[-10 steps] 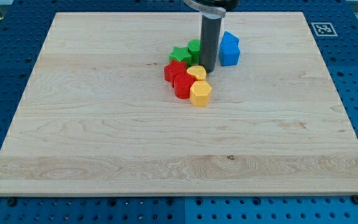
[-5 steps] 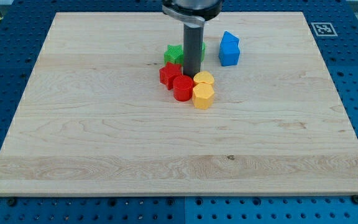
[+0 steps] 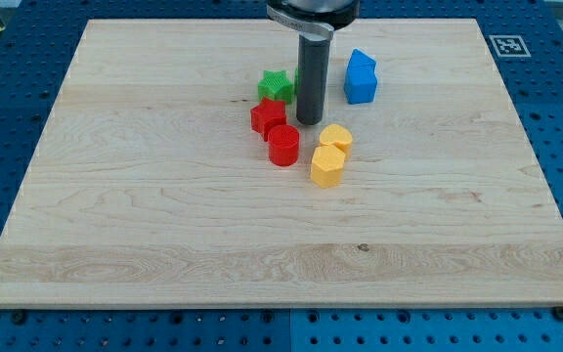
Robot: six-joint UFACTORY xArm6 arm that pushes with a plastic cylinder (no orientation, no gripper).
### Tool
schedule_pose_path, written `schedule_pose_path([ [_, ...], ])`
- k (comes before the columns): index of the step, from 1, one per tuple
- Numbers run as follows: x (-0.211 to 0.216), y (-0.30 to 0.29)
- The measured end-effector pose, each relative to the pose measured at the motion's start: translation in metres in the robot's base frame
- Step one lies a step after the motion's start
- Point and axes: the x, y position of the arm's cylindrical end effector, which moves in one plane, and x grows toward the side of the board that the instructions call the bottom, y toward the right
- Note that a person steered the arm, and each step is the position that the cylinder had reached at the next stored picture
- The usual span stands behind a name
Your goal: Move the yellow blocks towards the bottom center
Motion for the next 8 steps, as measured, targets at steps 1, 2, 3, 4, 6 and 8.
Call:
schedule_pose_path([
  [1,0.015,0.016],
  [2,0.035,0.018],
  [3,0.036,0.018],
  [4,0.032,0.025],
  [6,0.047,0.043],
  [8,0.063,0.043],
])
